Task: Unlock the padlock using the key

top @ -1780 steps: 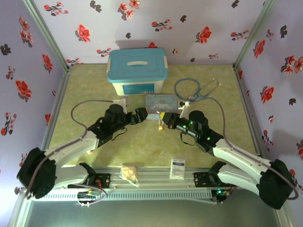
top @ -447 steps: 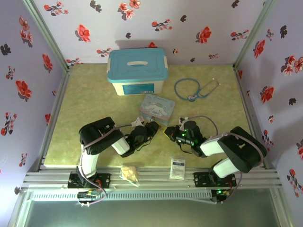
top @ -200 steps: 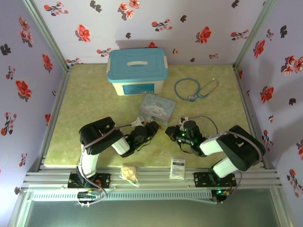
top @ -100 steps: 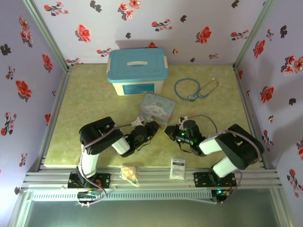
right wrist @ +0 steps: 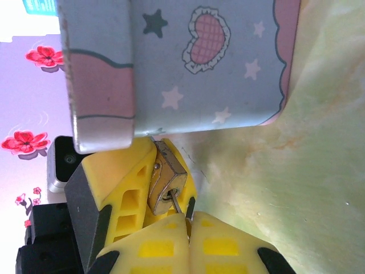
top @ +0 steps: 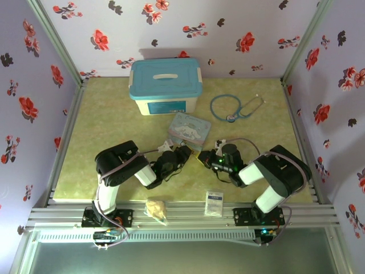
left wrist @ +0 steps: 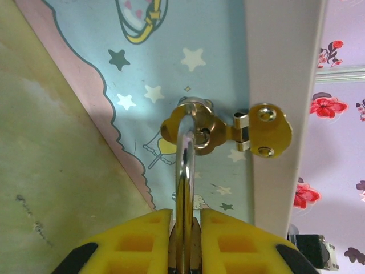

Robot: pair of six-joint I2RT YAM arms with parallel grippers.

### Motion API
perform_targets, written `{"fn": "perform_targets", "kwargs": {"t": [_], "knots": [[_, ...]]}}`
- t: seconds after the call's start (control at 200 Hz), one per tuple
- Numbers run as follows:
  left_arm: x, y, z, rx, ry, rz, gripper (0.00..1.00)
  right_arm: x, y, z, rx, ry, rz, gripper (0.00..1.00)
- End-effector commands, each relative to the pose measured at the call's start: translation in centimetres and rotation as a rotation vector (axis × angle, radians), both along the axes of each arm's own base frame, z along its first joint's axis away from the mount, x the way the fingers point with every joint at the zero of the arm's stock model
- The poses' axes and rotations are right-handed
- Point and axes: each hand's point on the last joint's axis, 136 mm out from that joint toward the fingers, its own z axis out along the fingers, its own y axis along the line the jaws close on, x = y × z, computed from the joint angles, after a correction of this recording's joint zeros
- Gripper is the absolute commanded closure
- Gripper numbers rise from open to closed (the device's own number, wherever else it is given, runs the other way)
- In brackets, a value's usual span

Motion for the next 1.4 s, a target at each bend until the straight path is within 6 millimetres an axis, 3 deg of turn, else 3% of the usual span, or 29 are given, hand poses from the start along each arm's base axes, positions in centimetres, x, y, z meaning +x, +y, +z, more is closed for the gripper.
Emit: {"fn": "perform_targets", "kwargs": {"t": [0.0,0.38,0.645,0.78,1.025,1.215,1.395], "knots": [[-0.8,-1.7,0.2,-0.059,0.013,-0.071,1.0,1.3,1.0,3.5,0.08,-0.138,0.035,1.0],[-1.7,-3.0,2.4,-0.113,-0.004,-0.135,1.0,2.9,-2.8,1.8,0.088,-0.084,-0.042,1.0],[-1.3,-3.4,1.6,-0.105,0.007,-0.12,1.0,2.1,-2.9,1.5,0.065,-0.05,-0.047,1.0],[-1.1,-4.1,1.8,-0.105,-0.004,-0.116,1.0,1.4,-1.9,1.4,0.044,-0.045,-0.071,1.0],[-1.4,-4.4,1.3,-0.103,0.01,-0.12,1.0,2.0,-2.2,1.5,0.028,-0.039,-0.118,1.0],[-1.7,-4.5,1.4,-0.098,0.009,-0.131,1.0,2.8,-3.8,0.9,0.009,-0.013,-0.144,1.0],[-1.7,-4.7,1.2,-0.093,0.012,-0.136,1.0,2.7,-3.0,1.7,-0.004,-0.035,-0.113,1.0]]}}
